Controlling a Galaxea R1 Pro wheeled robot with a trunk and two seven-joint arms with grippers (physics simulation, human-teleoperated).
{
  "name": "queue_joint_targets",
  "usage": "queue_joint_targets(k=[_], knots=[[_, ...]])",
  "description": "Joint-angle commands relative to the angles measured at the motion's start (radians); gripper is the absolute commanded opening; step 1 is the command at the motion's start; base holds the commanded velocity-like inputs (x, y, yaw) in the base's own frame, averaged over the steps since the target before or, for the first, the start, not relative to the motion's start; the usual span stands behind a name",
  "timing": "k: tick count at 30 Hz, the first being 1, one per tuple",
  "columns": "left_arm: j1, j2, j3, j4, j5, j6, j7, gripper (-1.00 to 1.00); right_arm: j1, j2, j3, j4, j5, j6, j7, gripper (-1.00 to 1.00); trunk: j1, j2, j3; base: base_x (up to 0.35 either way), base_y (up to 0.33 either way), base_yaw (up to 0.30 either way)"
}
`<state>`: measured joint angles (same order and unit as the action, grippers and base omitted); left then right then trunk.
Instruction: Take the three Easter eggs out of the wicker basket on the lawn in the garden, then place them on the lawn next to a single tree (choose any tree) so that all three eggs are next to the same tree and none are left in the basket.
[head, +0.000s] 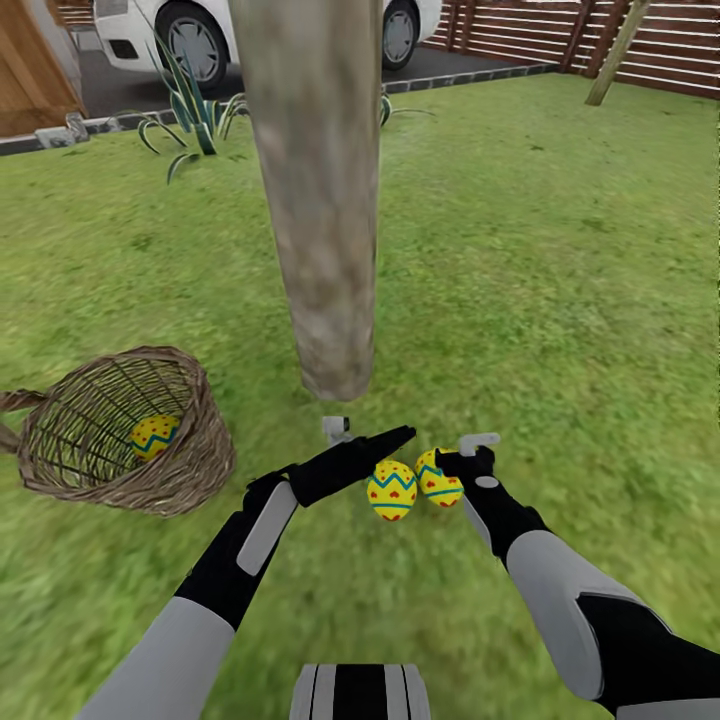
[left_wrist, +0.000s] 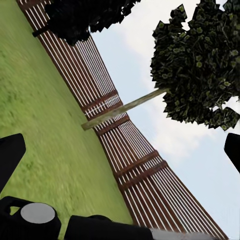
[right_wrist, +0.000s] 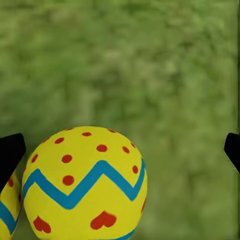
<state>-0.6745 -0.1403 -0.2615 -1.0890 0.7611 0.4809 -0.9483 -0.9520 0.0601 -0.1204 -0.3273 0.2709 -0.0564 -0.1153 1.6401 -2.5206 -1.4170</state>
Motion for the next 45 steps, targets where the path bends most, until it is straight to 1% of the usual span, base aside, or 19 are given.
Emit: queue_joint_targets(k=[1, 5, 12, 22, 26, 28, 30, 35, 36, 38, 40, 41, 42, 44, 45], knots=[[-0.001, 0.000, -0.001, -0.001, 0.008, 0.010, 0.000, 1.00, -0.001, 0.000, -0.014, 0.002, 0.008, -0.004, 0.000, 1.00, -0.001, 0.000, 0.003, 0.000, 0.000, 0.000], [-0.007, 0.001, 0.000, -0.004, 0.007, 0.015, 0.000, 1.00, -0.001, 0.000, -0.020, 0.003, 0.005, -0.003, 0.000, 1.00, -0.002, 0.001, 0.019, -0.074, 0.000, 0.000], [-0.010, 0.001, 0.001, -0.002, 0.007, 0.016, 0.000, 1.00, -0.001, 0.001, -0.019, 0.002, 0.005, -0.007, 0.013, 1.00, -0.005, 0.003, 0.046, -0.325, 0.000, 0.000], [-0.010, 0.001, 0.001, -0.001, 0.008, 0.016, 0.000, 1.00, -0.001, 0.002, -0.019, 0.002, 0.005, -0.010, 0.014, 1.00, -0.010, 0.005, 0.085, -0.341, 0.000, 0.000], [-0.010, 0.004, 0.002, -0.002, 0.009, 0.016, 0.000, 1.00, 0.000, 0.005, -0.018, 0.003, 0.006, -0.011, 0.015, 1.00, -0.012, 0.006, 0.100, -0.286, 0.000, 0.000], [-0.010, 0.009, 0.006, -0.003, 0.010, 0.019, -0.002, 1.00, 0.002, 0.007, -0.018, 0.003, 0.006, -0.011, 0.015, 1.00, -0.013, 0.006, 0.108, -0.108, 0.000, 0.000], [-0.011, 0.014, 0.013, -0.004, 0.008, 0.039, -0.002, 1.00, 0.005, 0.008, -0.018, 0.005, 0.007, -0.011, 0.015, 1.00, -0.014, 0.007, 0.116, -0.035, 0.000, 0.000], [-0.021, 0.020, 0.047, -0.006, 0.007, 0.066, -0.001, 1.00, 0.008, -0.003, -0.017, 0.012, 0.004, -0.004, 0.023, 1.00, -0.016, 0.008, 0.135, -0.009, 0.000, 0.000], [-0.021, 0.025, 0.051, -0.006, 0.008, 0.068, -0.002, 1.00, 0.008, -0.008, -0.017, 0.014, 0.002, 0.001, 0.034, 1.00, -0.016, 0.008, 0.139, -0.001, 0.000, 0.000], [-0.022, 0.047, 0.063, -0.006, 0.009, 0.071, -0.002, 1.00, 0.009, -0.029, -0.018, 0.017, 0.000, 0.033, 0.074, 1.00, -0.017, 0.009, 0.146, 0.000, 0.000, 0.000], [-0.021, 0.072, 0.081, -0.006, 0.010, 0.095, -0.003, 1.00, 0.009, -0.054, -0.019, 0.017, -0.002, 0.090, 0.141, 1.00, -0.018, 0.009, 0.154, 0.000, 0.000, 0.000], [-0.019, 0.096, 0.103, -0.006, 0.010, 0.136, -0.004, 1.00, 0.009, -0.074, -0.025, 0.014, -0.008, 0.139, 0.204, 1.00, -0.019, 0.009, 0.158, 0.000, 0.000, 0.000], [-0.015, 0.110, 0.122, -0.006, 0.010, 0.164, -0.005, 1.00, 0.009, -0.084, -0.034, 0.012, -0.018, 0.170, 0.246, 1.00, -0.019, 0.010, 0.162, 0.000, 0.000, 0.000], [-0.002, 0.130, 0.166, -0.006, 0.009, 0.205, -0.008, 1.00, 0.009, -0.104, -0.060, 0.010, -0.047, 0.228, 0.321, 1.00, -0.020, 0.010, 0.170, 0.000, 0.000, 0.000], [0.013, 0.142, 0.188, -0.008, 0.009, 0.220, -0.010, 1.00, 0.009, -0.120, -0.072, 0.010, -0.069, 0.262, 0.364, 1.00, -0.020, 0.010, 0.174, 0.000, 0.000, 0.000]])
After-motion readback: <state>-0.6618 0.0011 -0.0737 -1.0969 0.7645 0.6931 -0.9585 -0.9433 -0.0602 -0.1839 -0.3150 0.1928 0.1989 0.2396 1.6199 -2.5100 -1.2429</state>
